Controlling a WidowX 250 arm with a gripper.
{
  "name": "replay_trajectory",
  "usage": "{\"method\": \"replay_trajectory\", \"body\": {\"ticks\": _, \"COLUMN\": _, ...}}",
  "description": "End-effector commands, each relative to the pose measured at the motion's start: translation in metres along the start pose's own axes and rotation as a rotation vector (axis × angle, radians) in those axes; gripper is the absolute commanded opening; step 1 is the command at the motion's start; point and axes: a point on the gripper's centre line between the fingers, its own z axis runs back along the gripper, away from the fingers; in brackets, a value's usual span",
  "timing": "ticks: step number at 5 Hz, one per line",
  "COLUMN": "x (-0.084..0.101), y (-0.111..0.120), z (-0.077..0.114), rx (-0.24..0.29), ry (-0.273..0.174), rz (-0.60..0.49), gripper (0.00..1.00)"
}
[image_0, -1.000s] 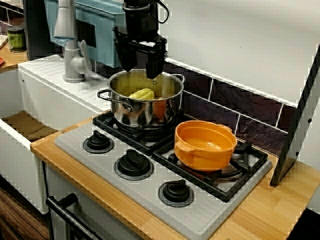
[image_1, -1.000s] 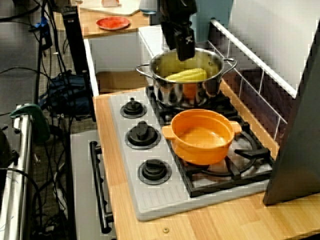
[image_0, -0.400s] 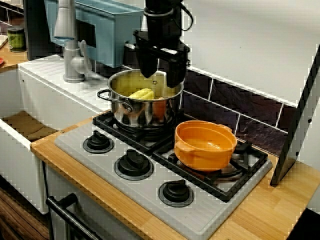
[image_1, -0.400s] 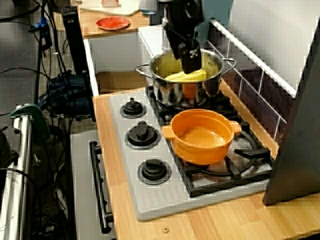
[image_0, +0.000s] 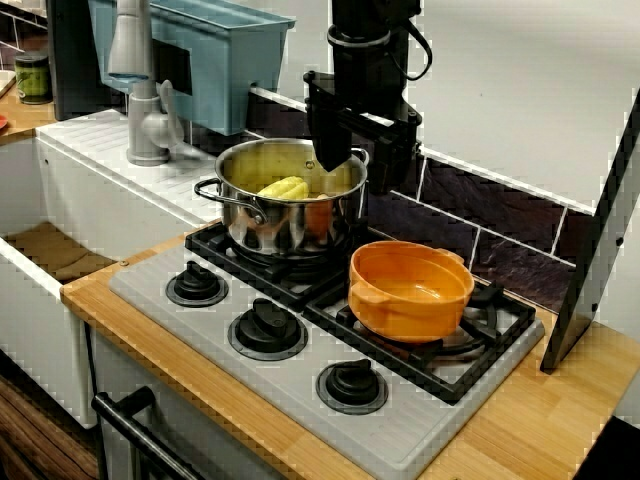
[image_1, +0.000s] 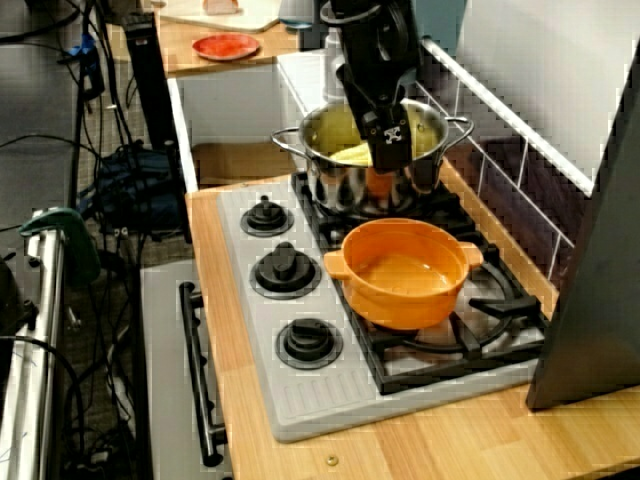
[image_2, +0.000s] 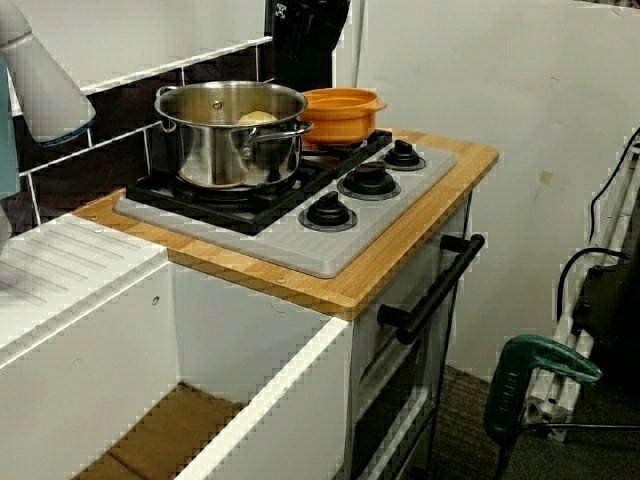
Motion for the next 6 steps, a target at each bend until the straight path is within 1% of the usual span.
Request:
{"method": "replay_trajectory", "body": {"ticks": 1, "x": -0.001, "y": -0.02, "z": 0.01, "rx": -0.014, "ry": -0.056, "rz": -0.024, "gripper": 1.0}}
{"method": "replay_trajectory", "body": {"ticks": 2, "x": -0.005, "y": -0.034, "z": 0.003, "rx": -0.012, "ry": -0.052, "rz": -0.047, "gripper": 1.0}}
{"method": "replay_trajectory", "body": {"ticks": 4, "x": -0.009, "y": -0.061, "z": -0.001, "rx": -0.017, "ry": -0.073, "rz": -0.077, "gripper": 1.0}}
{"method": "replay_trajectory", "body": {"ticks": 6, "x": -0.01, "y": -0.084, "z": -0.014, "rx": -0.006, "ry": -0.067, "rz": -0.104, "gripper": 1.0}}
